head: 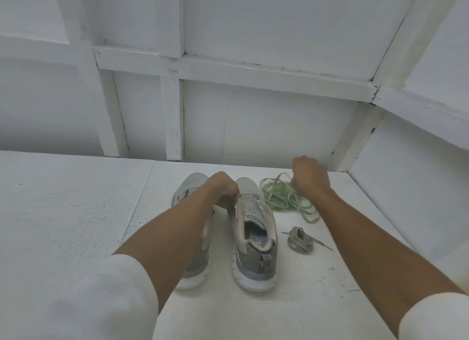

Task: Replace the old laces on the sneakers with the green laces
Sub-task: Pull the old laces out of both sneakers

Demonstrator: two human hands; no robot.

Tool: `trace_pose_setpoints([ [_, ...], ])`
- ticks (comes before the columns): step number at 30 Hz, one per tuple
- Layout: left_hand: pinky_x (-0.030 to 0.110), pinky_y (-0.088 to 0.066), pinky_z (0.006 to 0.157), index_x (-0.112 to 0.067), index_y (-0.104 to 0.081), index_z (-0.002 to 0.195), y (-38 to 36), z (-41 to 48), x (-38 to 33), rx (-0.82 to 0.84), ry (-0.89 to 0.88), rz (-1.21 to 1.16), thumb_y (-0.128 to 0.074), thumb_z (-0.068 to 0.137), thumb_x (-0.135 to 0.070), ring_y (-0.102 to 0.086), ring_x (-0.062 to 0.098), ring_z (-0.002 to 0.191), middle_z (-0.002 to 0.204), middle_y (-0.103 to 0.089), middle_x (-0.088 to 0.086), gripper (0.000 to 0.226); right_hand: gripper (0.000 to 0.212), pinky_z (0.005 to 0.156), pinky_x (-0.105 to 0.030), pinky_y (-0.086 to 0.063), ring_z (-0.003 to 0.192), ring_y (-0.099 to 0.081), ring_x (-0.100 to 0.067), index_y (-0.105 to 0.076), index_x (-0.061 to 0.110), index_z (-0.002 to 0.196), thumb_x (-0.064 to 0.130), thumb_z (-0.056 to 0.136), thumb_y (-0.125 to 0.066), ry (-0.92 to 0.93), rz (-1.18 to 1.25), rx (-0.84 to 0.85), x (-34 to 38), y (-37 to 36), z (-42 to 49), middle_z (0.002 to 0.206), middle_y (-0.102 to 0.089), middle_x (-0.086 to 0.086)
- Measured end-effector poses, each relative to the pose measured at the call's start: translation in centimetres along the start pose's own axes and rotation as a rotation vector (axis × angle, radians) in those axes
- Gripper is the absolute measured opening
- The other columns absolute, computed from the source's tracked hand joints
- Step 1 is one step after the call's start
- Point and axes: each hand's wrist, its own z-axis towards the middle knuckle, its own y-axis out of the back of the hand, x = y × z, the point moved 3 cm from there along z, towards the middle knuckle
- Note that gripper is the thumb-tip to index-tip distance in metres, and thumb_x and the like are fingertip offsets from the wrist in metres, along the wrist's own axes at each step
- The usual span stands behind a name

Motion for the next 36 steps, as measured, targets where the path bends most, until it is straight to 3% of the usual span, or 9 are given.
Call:
trace_pose_setpoints([
  [2,0.041,-0.058,0.086,-0.002,-0.064,0.078,0.0,-0.2,0.2,0.028,0.016,-0.017,-0.061,0.087,-0.006,-0.068,0.03,0.08,0.087,-0.069,0.016,0.01,0.028,0.084,-0.039,-0.043,0.106,-0.054,-0.032,-0.053,0.005,0.114,0.004,0.086,-0.051,0.031,0.059,0.0,1.0,-0.8,-0.6,0.117,-0.056,-0.012],
  [5,0.042,-0.058,0.084,-0.002,-0.066,0.077,-0.1,0.0,0.2,0.028,0.022,-0.021,-0.063,0.086,-0.006,-0.07,0.03,0.081,0.087,-0.07,0.017,0.01,0.035,0.087,-0.038,-0.041,0.11,-0.051,-0.03,-0.051,0.011,0.119,0.0,0.086,-0.05,0.025,0.126,0.042,0.8,-2.3,-1.0,0.122,-0.054,-0.01],
  [12,0.042,-0.059,0.082,0.004,-0.069,0.095,-0.3,0.0,0.1,-0.049,-0.073,0.046,-0.065,0.081,-0.013,-0.071,0.032,0.09,0.094,-0.072,0.019,0.023,0.044,0.097,-0.04,-0.037,0.129,-0.038,-0.022,-0.056,0.04,0.127,0.021,0.088,-0.063,0.283,0.071,0.214,2.8,-5.6,-0.8,0.14,-0.046,0.009],
  [16,0.04,-0.06,0.079,0.002,-0.069,0.092,-0.3,-0.8,-0.1,-0.071,-0.106,0.087,-0.062,0.083,-0.018,-0.072,0.032,0.084,0.09,-0.073,0.017,0.024,0.03,0.099,-0.042,-0.034,0.132,-0.036,-0.022,-0.065,0.04,0.114,0.023,0.089,-0.063,0.312,-0.017,0.219,3.5,-6.0,-0.6,0.144,-0.043,0.01],
  [22,0.028,-0.056,0.07,-0.006,-0.062,0.076,0.9,-2.2,-1.4,-0.134,-0.185,0.235,-0.056,0.084,-0.015,-0.063,0.025,0.062,0.075,-0.066,0.009,0.013,0.016,0.09,-0.038,-0.036,0.12,-0.043,-0.022,-0.069,0.03,0.096,0.019,0.085,-0.067,0.292,-0.056,0.174,2.9,-6.2,-0.5,0.119,-0.054,0.006],
  [27,0.028,-0.054,0.071,-0.006,-0.061,0.083,1.5,-2.9,-2.9,-0.178,-0.27,0.291,-0.055,0.086,-0.02,-0.06,0.026,0.066,0.078,-0.062,0.01,0.016,0.018,0.1,-0.043,-0.033,0.128,-0.039,-0.023,-0.064,0.033,0.102,0.024,0.087,-0.066,0.303,-0.001,0.19,2.1,-6.9,-0.7,0.138,-0.047,0.005],
  [30,0.031,-0.057,0.076,-0.002,-0.067,0.096,1.3,-3.4,-3.3,-0.158,-0.284,0.299,-0.057,0.087,-0.023,-0.066,0.029,0.078,0.093,-0.069,0.012,0.025,0.024,0.103,-0.045,-0.029,0.134,-0.034,-0.024,-0.065,0.038,0.107,0.023,0.088,-0.064,0.331,0.024,0.202,2.1,-7.2,-0.8,0.148,-0.039,0.006],
  [32,0.034,-0.058,0.08,-0.003,-0.069,0.106,1.1,-3.5,-3.3,-0.156,-0.296,0.311,-0.058,0.088,-0.024,-0.065,0.028,0.08,0.101,-0.07,0.013,0.03,0.021,0.1,-0.044,-0.031,0.132,-0.037,-0.022,-0.068,0.037,0.1,0.021,0.087,-0.064,0.334,0.017,0.189,2.2,-7.4,-0.7,0.143,-0.044,0.008],
  [36,0.033,-0.052,0.079,-0.015,-0.059,0.085,1.4,-4.2,-3.8,-0.195,-0.395,0.371,-0.056,0.088,-0.021,-0.052,0.023,0.077,0.086,-0.06,0.006,0.008,0.012,0.093,-0.039,-0.036,0.118,-0.049,-0.021,-0.07,0.032,0.09,0.022,0.085,-0.065,0.346,0.092,0.12,1.6,-6.4,-0.2,0.115,-0.059,0.007],
])
